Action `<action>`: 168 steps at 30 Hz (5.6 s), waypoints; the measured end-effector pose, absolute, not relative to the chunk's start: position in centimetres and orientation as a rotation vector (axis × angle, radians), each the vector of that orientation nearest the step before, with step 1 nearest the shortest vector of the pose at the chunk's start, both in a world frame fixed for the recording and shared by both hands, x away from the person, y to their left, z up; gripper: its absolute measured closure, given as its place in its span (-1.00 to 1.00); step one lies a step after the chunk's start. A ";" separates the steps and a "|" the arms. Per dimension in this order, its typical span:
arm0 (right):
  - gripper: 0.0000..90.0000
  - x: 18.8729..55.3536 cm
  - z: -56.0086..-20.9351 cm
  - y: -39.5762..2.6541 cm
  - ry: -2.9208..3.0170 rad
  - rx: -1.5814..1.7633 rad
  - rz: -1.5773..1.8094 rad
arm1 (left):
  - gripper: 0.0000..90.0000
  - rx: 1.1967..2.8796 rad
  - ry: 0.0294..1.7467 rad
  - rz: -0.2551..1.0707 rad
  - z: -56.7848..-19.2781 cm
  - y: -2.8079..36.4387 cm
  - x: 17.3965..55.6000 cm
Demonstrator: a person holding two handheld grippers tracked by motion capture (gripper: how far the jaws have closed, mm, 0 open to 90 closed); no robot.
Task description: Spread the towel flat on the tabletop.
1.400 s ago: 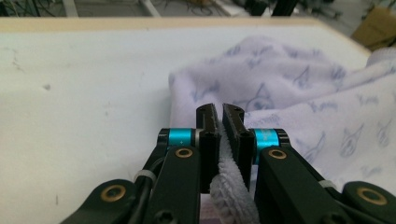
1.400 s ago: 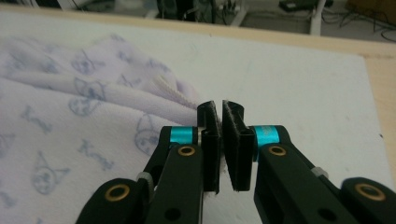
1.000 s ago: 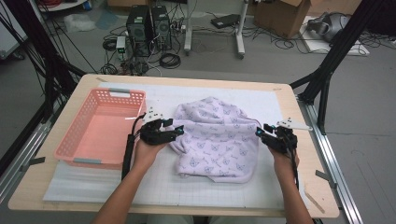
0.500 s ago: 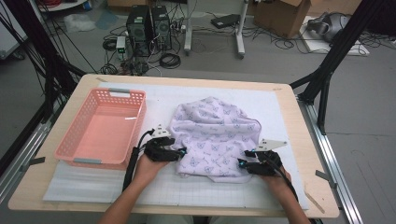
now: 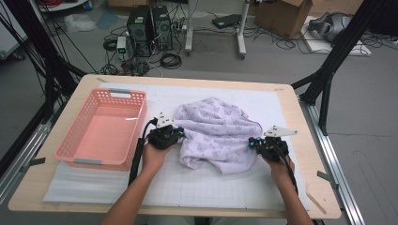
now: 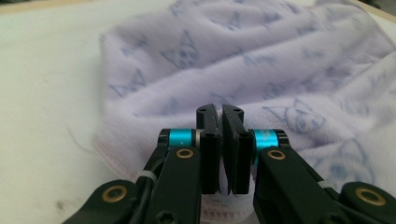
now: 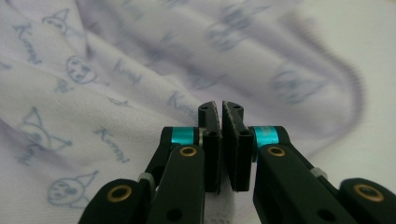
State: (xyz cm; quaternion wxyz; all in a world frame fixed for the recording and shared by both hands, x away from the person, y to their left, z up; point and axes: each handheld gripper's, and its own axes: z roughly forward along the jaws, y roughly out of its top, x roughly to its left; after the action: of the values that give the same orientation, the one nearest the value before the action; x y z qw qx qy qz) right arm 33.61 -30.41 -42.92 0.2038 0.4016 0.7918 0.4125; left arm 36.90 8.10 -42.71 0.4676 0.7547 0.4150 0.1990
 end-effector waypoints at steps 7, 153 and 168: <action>0.92 36.3 -42.7 -31.2 2.082 1.224 1.092 | 0.90 1.790 1.079 0.492 -43.1 7.9 39.4; 0.44 29.6 -42.2 -33.9 2.025 1.220 1.062 | -0.01 1.977 0.966 0.417 -45.0 11.6 31.7; 0.62 28.5 -44.8 -31.1 2.294 1.208 1.056 | 0.81 2.030 0.970 0.426 -45.1 11.4 31.1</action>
State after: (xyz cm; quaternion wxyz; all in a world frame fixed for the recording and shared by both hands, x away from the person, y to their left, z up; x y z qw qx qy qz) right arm 28.54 -31.14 -44.80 0.1702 0.4250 0.8075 0.3719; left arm 31.12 11.37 -45.06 0.4131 0.8074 0.3857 0.1693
